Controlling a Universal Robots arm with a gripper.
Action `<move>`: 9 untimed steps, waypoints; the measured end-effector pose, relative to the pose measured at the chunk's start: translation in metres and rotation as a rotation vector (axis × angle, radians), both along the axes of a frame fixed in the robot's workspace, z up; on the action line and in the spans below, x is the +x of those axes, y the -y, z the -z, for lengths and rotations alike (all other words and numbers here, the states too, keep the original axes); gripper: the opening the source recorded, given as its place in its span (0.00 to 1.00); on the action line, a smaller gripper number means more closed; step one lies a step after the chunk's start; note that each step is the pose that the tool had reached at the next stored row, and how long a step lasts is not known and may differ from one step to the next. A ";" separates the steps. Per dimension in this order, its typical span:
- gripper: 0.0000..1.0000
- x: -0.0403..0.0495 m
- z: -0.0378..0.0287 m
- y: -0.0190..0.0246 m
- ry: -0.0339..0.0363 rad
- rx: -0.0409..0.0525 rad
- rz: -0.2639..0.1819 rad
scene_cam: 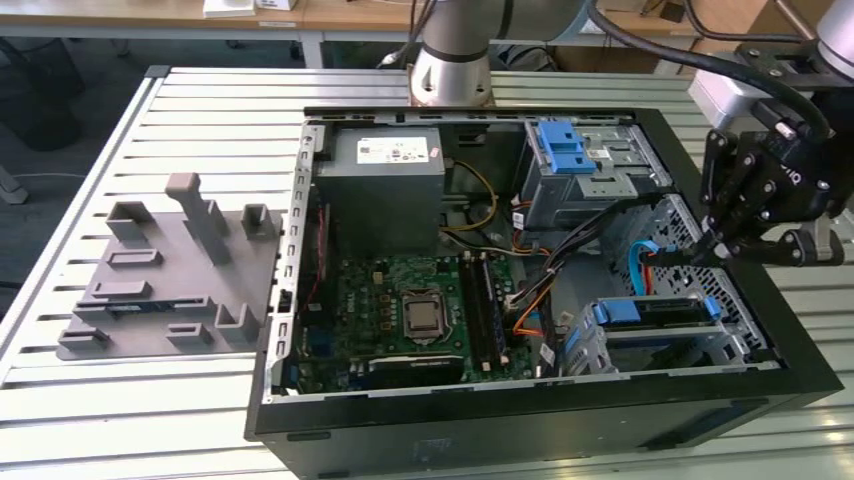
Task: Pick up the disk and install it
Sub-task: 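Insert the first disk wire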
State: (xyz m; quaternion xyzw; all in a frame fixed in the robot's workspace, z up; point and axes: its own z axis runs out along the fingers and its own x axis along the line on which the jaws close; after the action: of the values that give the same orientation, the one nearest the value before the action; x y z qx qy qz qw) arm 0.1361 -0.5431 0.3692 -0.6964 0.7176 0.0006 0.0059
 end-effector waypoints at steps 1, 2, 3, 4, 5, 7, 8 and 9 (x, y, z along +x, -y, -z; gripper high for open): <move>0.11 0.0000 -0.0006 -0.0015 0.0000 0.0000 0.002; 0.11 -0.0001 -0.0009 -0.0032 0.0001 -0.0001 0.003; 0.11 -0.0002 -0.0009 -0.0042 0.0001 0.0000 0.003; 0.11 -0.0005 -0.0008 -0.0045 0.0001 0.0001 0.003; 0.11 -0.0009 -0.0008 -0.0047 0.0001 0.0000 0.004; 0.11 -0.0012 -0.0008 -0.0059 0.0001 0.0000 0.003; 0.11 -0.0013 -0.0008 -0.0065 0.0001 0.0001 0.003; 0.11 -0.0014 -0.0008 -0.0073 0.0001 0.0000 0.003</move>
State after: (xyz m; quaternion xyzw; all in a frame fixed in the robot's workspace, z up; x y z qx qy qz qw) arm 0.1347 -0.5357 0.3701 -0.6953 0.7187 0.0006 0.0059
